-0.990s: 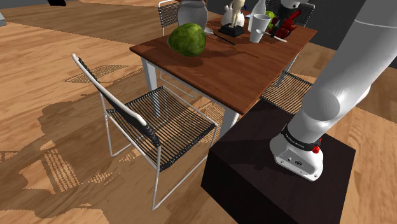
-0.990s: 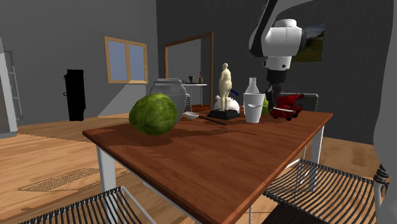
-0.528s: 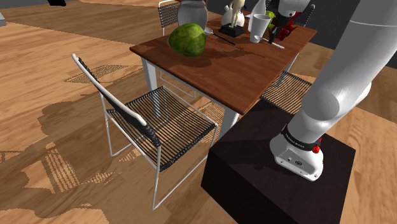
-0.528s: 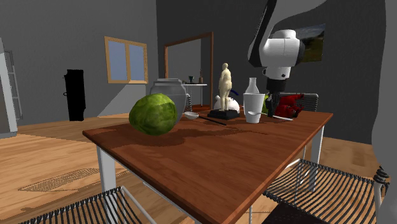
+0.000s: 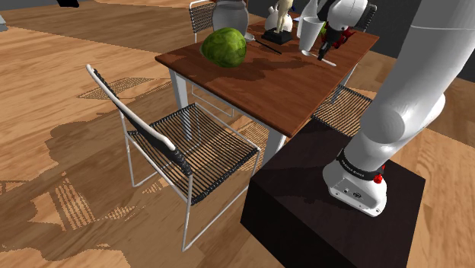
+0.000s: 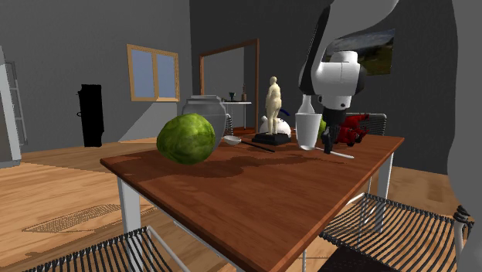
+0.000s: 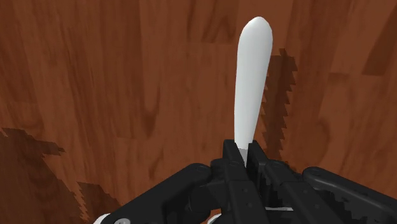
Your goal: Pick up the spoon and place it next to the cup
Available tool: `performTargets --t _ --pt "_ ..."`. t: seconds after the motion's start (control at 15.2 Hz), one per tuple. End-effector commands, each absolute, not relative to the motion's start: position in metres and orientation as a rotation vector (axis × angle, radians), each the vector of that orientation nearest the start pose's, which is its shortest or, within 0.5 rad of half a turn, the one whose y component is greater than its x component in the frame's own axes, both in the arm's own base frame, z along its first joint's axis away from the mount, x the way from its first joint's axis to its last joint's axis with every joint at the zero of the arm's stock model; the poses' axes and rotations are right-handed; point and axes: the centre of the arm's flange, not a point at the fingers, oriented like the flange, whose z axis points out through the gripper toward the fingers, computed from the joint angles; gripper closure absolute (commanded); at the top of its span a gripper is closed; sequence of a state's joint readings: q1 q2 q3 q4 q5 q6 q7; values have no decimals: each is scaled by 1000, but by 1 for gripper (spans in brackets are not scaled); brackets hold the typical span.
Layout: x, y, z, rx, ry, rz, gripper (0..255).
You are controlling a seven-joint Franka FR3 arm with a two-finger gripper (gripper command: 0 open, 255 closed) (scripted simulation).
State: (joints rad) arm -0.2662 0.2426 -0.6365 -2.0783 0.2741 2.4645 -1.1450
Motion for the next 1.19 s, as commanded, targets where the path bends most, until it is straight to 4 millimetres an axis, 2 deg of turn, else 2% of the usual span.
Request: performTargets --t 0.0,0.46,0.53,0.86,1.12 --pt "378 -462 346 -3276 -120 -243 255" --pt "378 -462 346 -3276 -120 -243 255" --pt "378 -462 346 -3276 -120 -243 0" --pt "378 -462 346 -3276 -120 -243 0" --pt "370 -455 395 -3276 -120 -243 0"
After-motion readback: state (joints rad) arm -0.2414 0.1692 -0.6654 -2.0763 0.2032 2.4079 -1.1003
